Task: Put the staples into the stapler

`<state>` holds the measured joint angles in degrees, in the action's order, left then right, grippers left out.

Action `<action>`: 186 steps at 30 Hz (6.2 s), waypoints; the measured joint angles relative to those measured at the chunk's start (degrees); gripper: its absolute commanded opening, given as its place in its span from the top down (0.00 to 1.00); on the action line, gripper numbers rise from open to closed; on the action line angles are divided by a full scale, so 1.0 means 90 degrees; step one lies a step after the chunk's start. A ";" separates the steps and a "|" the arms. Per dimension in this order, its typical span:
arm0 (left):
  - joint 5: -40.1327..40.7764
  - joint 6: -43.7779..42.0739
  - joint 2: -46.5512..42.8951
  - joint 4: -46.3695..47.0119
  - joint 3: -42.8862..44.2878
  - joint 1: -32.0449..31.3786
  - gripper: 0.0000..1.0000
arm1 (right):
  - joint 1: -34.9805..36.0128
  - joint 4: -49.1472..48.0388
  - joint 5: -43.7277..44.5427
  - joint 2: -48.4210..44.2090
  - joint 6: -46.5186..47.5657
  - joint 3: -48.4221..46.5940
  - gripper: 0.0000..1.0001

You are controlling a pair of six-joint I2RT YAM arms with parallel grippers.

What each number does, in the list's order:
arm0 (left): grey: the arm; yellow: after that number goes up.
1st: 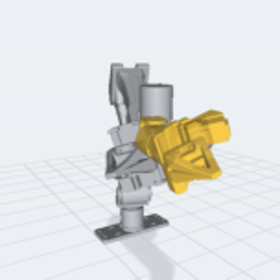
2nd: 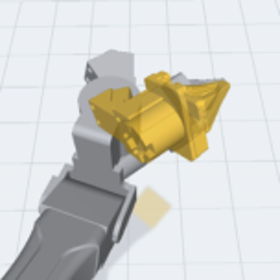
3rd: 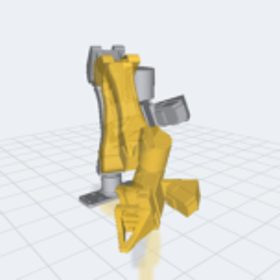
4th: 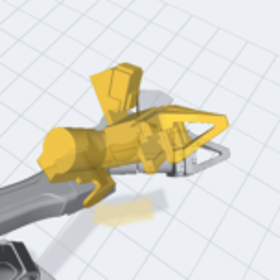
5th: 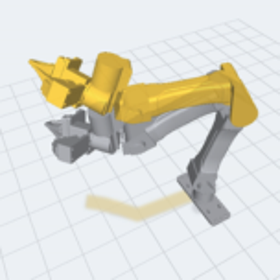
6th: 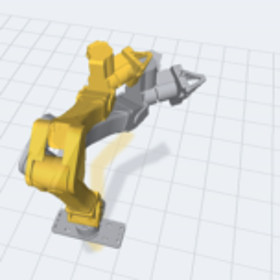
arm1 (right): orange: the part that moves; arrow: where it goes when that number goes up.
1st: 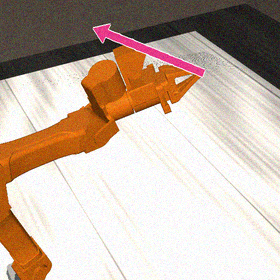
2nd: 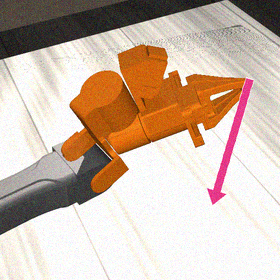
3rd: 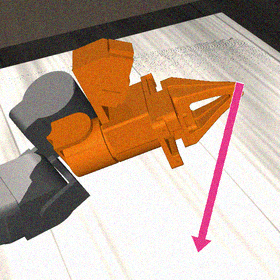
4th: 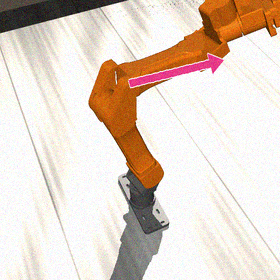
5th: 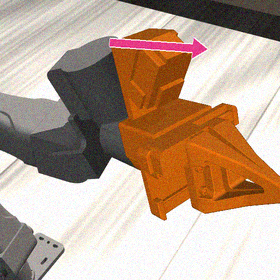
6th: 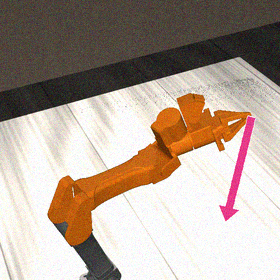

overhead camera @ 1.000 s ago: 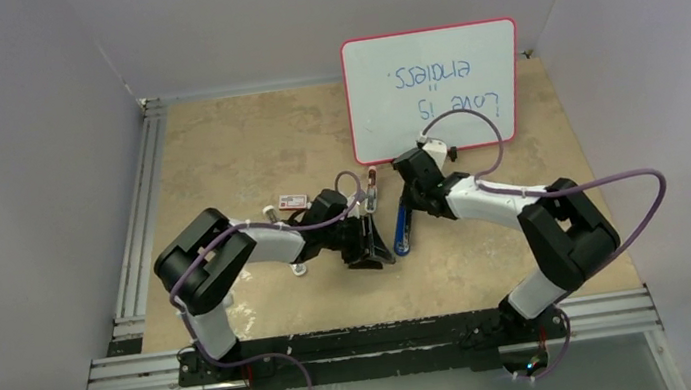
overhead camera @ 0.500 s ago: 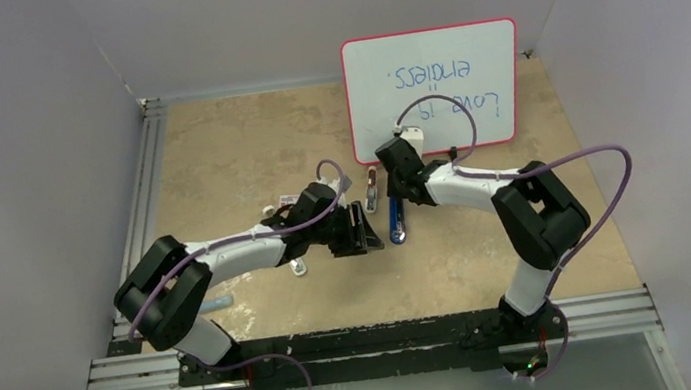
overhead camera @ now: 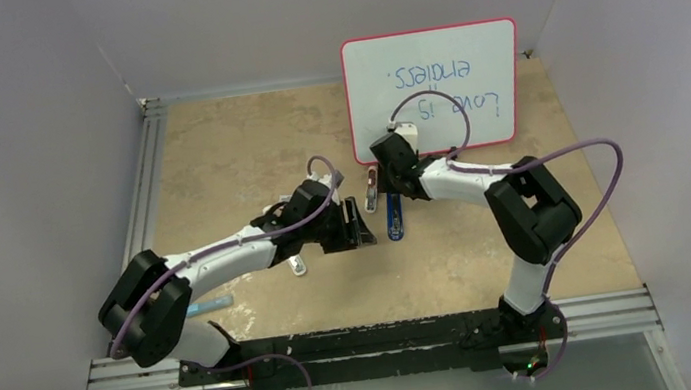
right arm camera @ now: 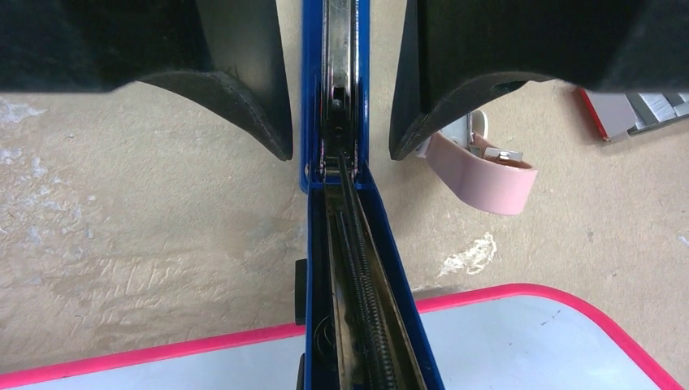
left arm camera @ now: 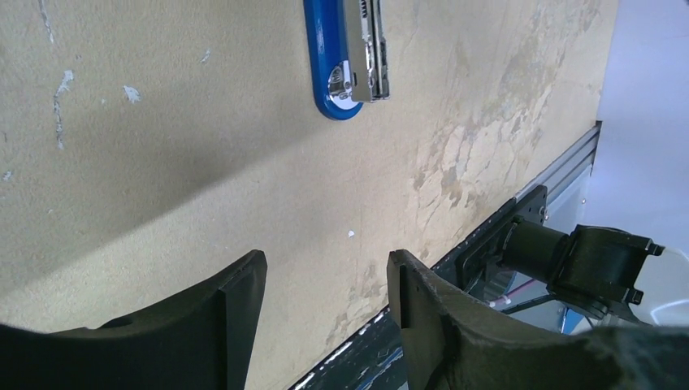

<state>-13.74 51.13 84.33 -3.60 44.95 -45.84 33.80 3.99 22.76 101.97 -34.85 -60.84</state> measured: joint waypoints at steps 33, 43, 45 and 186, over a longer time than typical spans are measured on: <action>0.3662 -0.1642 -0.4075 -0.2759 0.1183 0.0000 0.47 | 0.1297 -0.1005 -0.1139 -0.1144 0.0937 0.0083 0.62; 0.3747 -0.2419 -0.3818 -0.2004 0.0838 0.0000 0.50 | 0.1598 -0.0911 -0.0942 -0.1037 0.1229 0.0078 0.62; 0.3747 -0.2424 -0.3798 -0.2025 0.0835 0.0000 0.50 | 0.1676 -0.0814 -0.0896 -0.0967 0.1275 0.0034 0.59; 0.4719 -0.1345 -0.3827 -0.3716 0.1064 -0.0005 0.50 | 0.2191 0.2533 -0.0478 0.0561 -0.1479 -0.0969 0.69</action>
<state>28.73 39.03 49.89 -37.04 54.52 -45.89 53.52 26.79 18.46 107.02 -48.16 -69.56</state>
